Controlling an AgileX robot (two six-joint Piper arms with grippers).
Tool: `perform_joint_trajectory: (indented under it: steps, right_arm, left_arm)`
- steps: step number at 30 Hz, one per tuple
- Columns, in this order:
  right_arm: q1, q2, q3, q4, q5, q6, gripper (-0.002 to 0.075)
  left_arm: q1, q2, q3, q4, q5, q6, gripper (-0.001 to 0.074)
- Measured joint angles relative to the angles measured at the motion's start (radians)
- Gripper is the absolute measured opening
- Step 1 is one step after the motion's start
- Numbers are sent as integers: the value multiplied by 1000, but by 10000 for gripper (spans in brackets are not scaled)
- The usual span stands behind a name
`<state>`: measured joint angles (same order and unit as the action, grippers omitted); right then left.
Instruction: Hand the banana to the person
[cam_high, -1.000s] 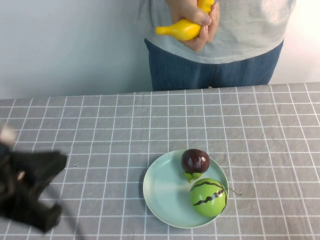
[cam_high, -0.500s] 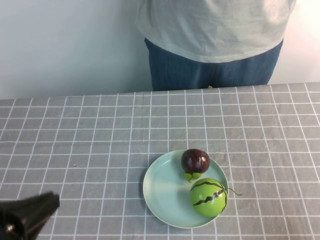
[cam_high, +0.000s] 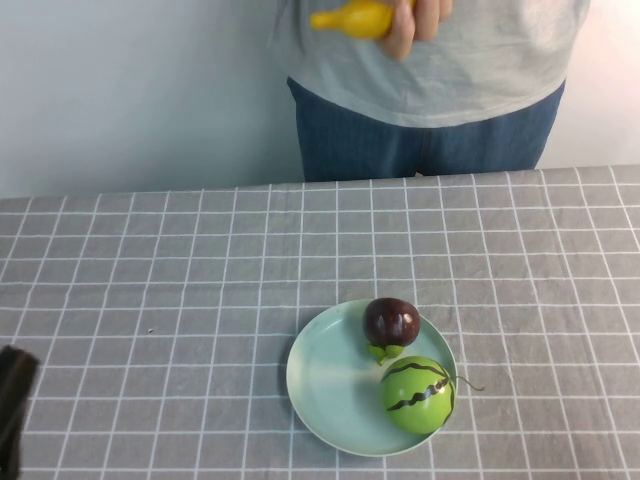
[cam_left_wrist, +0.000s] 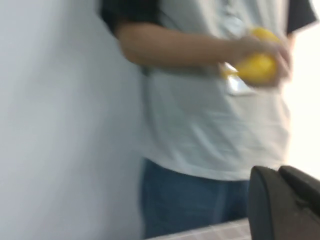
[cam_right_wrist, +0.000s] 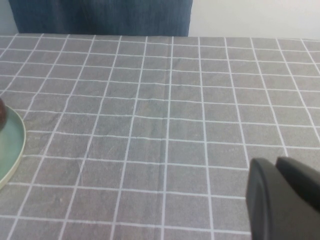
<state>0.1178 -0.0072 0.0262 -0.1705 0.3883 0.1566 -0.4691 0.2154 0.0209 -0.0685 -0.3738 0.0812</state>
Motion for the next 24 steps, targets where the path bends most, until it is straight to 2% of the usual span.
perform_joint_trajectory:
  steps: [6,11,15,20,24]
  right_arm:
    - [0,0,0,0,0,0,-6]
    - [0,-2,0,0,0,0,-6]
    - [0,-2,0,0,0,0,-6]
    - [0,-2,0,0,0,0,-7]
    - [0,-4,0,0,0,0,-6]
  left_arm:
    - [176,-192,4,-29,247,2,-3]
    - [266,-223,4,-31,426,-15,-3]
    - [301,-226,4,-31,526,-25,-3]
    - [305,-226,4,-21,695,-25,-4]
    - [305,-226,4,-21,695,-25,-4]
